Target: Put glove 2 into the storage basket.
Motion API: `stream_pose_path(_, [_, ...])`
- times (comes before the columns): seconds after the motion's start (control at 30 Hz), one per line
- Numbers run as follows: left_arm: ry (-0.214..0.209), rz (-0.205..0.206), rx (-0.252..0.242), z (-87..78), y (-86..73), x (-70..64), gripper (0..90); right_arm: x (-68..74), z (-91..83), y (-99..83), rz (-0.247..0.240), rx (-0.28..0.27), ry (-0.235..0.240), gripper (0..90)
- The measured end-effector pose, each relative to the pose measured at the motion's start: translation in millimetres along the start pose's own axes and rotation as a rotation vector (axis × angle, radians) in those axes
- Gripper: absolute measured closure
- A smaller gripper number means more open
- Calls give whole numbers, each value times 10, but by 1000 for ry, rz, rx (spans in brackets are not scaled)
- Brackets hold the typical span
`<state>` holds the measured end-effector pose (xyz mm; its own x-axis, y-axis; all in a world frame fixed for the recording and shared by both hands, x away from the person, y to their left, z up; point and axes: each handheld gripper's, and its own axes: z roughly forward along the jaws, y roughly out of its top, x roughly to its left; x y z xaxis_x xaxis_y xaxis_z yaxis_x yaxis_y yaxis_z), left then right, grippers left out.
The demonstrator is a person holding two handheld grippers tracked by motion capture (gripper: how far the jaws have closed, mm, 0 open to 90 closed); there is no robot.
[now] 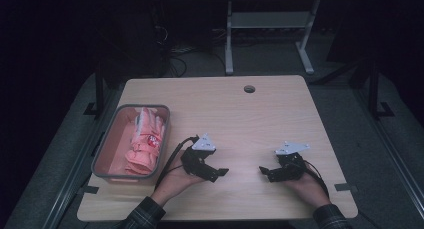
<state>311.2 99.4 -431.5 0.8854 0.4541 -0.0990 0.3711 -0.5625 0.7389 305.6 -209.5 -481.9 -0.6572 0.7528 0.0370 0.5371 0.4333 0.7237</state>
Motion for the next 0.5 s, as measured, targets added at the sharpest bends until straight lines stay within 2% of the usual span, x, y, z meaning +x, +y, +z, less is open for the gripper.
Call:
stream_pose_path(0.23, [20, -1, 43, 217, -122, -23, 148, 3, 1, 1, -2, 0, 5, 128])
stream_pose_path(0.3, [34, 12, 69, 269, -143, -39, 149, 3, 2, 2, -3, 0, 6, 129])
stream_pose_path(0.5, [56, 18, 82, 354, -201, -40, 148, 5, 3, 2, -4, 0, 7, 128])
